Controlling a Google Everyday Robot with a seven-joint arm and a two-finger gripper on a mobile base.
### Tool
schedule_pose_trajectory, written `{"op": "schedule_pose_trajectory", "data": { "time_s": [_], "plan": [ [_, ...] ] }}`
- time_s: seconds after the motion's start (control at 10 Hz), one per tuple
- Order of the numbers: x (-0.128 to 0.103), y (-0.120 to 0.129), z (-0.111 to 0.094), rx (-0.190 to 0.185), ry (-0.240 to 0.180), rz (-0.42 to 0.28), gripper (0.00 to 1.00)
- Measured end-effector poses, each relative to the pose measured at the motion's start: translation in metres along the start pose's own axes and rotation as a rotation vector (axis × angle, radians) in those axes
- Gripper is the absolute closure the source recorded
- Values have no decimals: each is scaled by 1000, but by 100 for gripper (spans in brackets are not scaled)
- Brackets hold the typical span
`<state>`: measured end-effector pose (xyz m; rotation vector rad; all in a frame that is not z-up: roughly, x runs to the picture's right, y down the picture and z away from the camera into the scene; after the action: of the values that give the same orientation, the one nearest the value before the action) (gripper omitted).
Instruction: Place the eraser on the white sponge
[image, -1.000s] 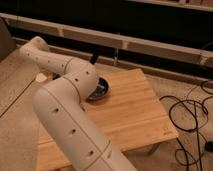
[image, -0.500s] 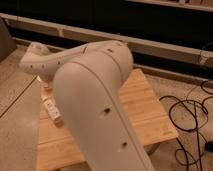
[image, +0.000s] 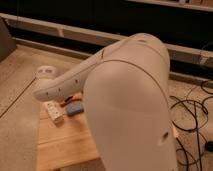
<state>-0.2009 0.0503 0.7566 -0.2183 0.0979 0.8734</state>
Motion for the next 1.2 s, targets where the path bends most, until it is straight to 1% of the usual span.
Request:
{"op": "schedule_pose_trajectory", "data": {
  "time_s": [0.3,0.5,0.7,0.9,1.0,1.1,1.2],
  "plan": [
    [2,4,1,-4,2,-6,100],
    [20,13,6,-43,24,6,100],
    [39,14,10,-64,47,41,100],
    [49,7,11,-52,57,67,100],
    [54,-1,13,-34,68,80,100],
    [58,-7,17,-21,80,88,100],
    [63,-13,27,-8,100,93,100]
  ]
}}
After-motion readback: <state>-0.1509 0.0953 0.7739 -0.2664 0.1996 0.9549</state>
